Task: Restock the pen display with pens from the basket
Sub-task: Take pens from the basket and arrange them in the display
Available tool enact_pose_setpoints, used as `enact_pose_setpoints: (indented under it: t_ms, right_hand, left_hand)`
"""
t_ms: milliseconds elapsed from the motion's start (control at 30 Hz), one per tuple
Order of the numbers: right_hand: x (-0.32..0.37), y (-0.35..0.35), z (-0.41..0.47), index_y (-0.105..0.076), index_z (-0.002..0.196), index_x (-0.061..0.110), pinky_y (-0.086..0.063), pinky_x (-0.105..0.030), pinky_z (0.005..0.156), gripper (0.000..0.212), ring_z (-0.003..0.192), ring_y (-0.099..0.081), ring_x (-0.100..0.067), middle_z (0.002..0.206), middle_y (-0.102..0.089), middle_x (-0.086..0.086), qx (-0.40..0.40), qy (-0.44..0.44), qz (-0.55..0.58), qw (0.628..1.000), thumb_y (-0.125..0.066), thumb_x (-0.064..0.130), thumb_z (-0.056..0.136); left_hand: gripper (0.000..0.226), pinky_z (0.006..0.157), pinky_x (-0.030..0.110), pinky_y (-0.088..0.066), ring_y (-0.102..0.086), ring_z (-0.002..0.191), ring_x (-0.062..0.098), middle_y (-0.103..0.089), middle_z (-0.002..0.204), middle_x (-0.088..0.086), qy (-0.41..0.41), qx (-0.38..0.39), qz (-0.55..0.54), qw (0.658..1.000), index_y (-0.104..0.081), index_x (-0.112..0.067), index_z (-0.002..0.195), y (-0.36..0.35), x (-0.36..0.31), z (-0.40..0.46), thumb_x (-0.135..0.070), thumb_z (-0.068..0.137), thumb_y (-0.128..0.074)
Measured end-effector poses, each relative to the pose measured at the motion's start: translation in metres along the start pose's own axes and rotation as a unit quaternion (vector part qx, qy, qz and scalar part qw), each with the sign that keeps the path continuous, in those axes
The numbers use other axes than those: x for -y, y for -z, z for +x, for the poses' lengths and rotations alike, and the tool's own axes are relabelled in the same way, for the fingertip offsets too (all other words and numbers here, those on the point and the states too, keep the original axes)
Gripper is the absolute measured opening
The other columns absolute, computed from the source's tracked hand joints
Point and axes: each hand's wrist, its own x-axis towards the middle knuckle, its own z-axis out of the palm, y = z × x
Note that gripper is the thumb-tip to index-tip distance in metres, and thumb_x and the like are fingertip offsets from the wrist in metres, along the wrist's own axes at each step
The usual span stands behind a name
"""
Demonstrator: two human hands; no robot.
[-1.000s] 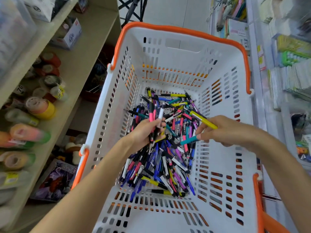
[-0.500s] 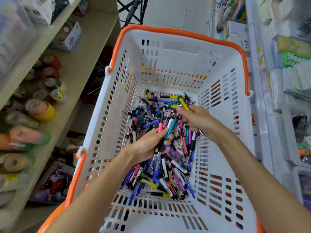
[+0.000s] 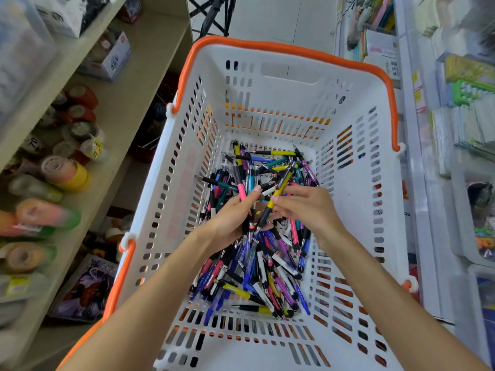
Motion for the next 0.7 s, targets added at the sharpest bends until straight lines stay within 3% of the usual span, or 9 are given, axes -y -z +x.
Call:
enact_pose_setpoints:
  t_ms: [100, 167, 233, 300, 400, 467, 533, 633, 700]
  right_hand:
    - [0.000, 0.001, 0.000, -0.074, 0.087, 0.020, -0.050, -0.008, 0.064, 0.011, 0.075, -0.067, -0.003, 0.078, -0.071, 0.003, -0.009, 0.049, -0.127, 0.991, -0.078, 0.021, 0.077]
    - [0.004, 0.005, 0.001, -0.072, 0.106, 0.020, -0.047, -0.009, 0.067, 0.032, 0.085, -0.061, -0.007, 0.091, -0.067, 0.003, 0.012, 0.045, -0.212, 0.976, -0.078, 0.028, 0.076]
    - [0.015, 0.017, 0.005, -0.051, 0.135, 0.020, -0.047, -0.019, 0.085, 0.067, 0.106, -0.054, -0.014, 0.122, -0.057, -0.003, 0.063, -0.006, -0.223, 0.973, -0.077, 0.035, 0.075]
    - [0.033, 0.030, 0.013, -0.030, 0.147, 0.021, -0.038, -0.039, 0.105, 0.083, 0.125, -0.047, -0.023, 0.143, -0.042, -0.006, 0.059, -0.039, -0.192, 0.979, -0.069, 0.046, 0.078]
    - [0.054, 0.031, 0.025, -0.042, 0.142, 0.020, -0.026, -0.042, 0.111, 0.069, 0.136, -0.036, -0.023, 0.150, -0.037, -0.003, 0.072, -0.048, -0.250, 0.964, -0.051, 0.060, 0.087]
    - [0.057, 0.020, 0.031, -0.054, 0.134, 0.020, -0.025, -0.040, 0.111, 0.064, 0.137, -0.036, -0.022, 0.149, -0.040, -0.003, 0.163, -0.074, -0.322, 0.930, -0.048, 0.063, 0.087]
    - [0.053, 0.012, 0.037, -0.058, 0.128, 0.018, -0.027, -0.036, 0.110, 0.052, 0.136, -0.036, -0.019, 0.147, -0.042, -0.001, 0.225, -0.083, -0.352, 0.905, -0.055, 0.052, 0.089]
    - [0.050, 0.012, 0.040, -0.060, 0.125, 0.015, -0.032, -0.028, 0.099, 0.042, 0.133, -0.038, -0.015, 0.143, -0.046, 0.002, 0.235, -0.095, -0.284, 0.925, -0.063, 0.036, 0.089]
    - [0.048, 0.011, 0.041, -0.067, 0.110, 0.011, -0.040, -0.022, 0.085, 0.028, 0.112, -0.053, -0.016, 0.119, -0.061, -0.002, 0.220, -0.077, -0.213, 0.949, -0.063, 0.029, 0.090]
  left_hand:
    - [0.035, 0.079, 0.035, -0.059, -0.071, 0.084, 0.018, -0.072, 0.100, 0.009, 0.011, 0.031, 0.044, 0.999, -0.059, -0.011, 0.117, -0.004, 0.001, -0.002, -0.037, 0.099, -0.044]
    - [0.032, 0.075, 0.032, -0.059, -0.061, 0.065, 0.010, -0.065, 0.081, 0.000, 0.012, 0.047, 0.082, 0.995, -0.061, -0.013, 0.108, -0.006, 0.002, -0.002, -0.038, 0.099, -0.044]
    - [0.030, 0.064, 0.026, -0.053, -0.045, 0.056, 0.007, -0.049, 0.071, -0.003, 0.012, 0.065, 0.091, 0.994, -0.056, -0.013, 0.104, -0.005, 0.003, -0.002, -0.038, 0.099, -0.042]
    - [0.030, 0.055, 0.021, -0.043, -0.040, 0.055, 0.008, -0.046, 0.068, -0.006, 0.023, 0.086, 0.093, 0.992, -0.050, -0.012, 0.109, -0.003, 0.003, -0.003, -0.038, 0.100, -0.041]
    - [0.027, 0.054, 0.019, -0.038, -0.038, 0.058, 0.008, -0.044, 0.071, -0.005, 0.054, 0.145, 0.121, 0.981, -0.046, -0.012, 0.102, -0.003, 0.003, -0.009, -0.039, 0.100, -0.041]
    - [0.028, 0.055, 0.018, -0.038, -0.037, 0.058, 0.007, -0.043, 0.072, -0.006, 0.063, 0.179, 0.148, 0.971, -0.045, -0.014, 0.099, -0.006, 0.002, -0.012, -0.042, 0.099, -0.040]
    - [0.033, 0.055, 0.017, -0.037, -0.035, 0.058, 0.007, -0.041, 0.072, -0.007, 0.062, 0.196, 0.185, 0.961, -0.043, -0.016, 0.091, -0.009, 0.001, -0.015, -0.048, 0.098, -0.039]
    - [0.030, 0.053, 0.017, -0.033, -0.032, 0.057, 0.007, -0.039, 0.069, -0.009, 0.049, 0.187, 0.201, 0.960, -0.043, -0.018, 0.083, -0.007, -0.002, -0.016, -0.044, 0.099, -0.042]
    - [0.026, 0.050, 0.016, -0.030, -0.031, 0.055, 0.006, -0.038, 0.067, -0.009, 0.039, 0.173, 0.176, 0.968, -0.044, -0.016, 0.088, -0.006, -0.007, -0.015, -0.040, 0.099, -0.044]
